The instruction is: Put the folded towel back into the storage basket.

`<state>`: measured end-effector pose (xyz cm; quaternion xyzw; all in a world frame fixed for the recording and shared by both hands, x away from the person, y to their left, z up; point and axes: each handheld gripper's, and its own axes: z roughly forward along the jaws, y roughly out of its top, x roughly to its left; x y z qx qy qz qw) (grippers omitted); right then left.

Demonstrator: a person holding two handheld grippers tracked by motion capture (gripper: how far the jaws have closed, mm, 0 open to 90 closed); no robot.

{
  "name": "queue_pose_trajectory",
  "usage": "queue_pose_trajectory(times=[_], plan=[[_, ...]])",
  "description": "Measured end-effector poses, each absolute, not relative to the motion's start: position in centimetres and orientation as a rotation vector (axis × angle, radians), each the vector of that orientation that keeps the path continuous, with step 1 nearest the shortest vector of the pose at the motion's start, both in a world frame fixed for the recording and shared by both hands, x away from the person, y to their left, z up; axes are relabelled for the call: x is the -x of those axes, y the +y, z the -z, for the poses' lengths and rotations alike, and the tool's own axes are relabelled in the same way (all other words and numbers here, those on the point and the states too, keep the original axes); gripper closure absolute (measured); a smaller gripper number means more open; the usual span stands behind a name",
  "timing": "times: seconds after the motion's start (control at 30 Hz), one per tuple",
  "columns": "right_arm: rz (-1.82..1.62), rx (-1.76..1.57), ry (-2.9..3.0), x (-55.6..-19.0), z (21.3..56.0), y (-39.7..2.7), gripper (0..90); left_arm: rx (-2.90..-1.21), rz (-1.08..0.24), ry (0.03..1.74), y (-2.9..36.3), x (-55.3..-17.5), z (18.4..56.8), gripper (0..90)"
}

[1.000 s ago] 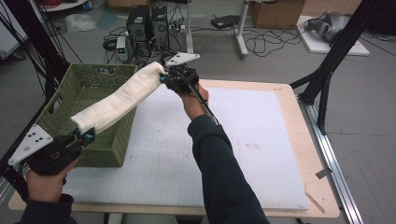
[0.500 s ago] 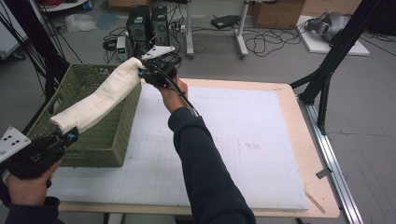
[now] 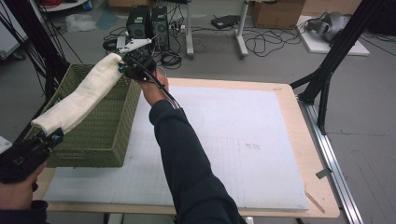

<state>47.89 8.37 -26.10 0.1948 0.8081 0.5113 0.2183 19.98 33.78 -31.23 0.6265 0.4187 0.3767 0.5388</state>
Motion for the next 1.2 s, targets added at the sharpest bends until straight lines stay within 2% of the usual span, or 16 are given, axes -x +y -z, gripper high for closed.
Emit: queue_pose_trajectory(times=[0.53, 1.2], plan=[[-1.413, -0.53, 2.261, -49.1, 26.6, 12.0, 80.3, -1.469, -0.928, 1.03, 35.2, -20.0, 31.8, 81.5], [-1.385, -0.546, 2.286, -50.4, 28.2, 13.8, 80.2, -1.478, -0.941, 1.087, 36.6, -21.2, 32.8, 81.4]])
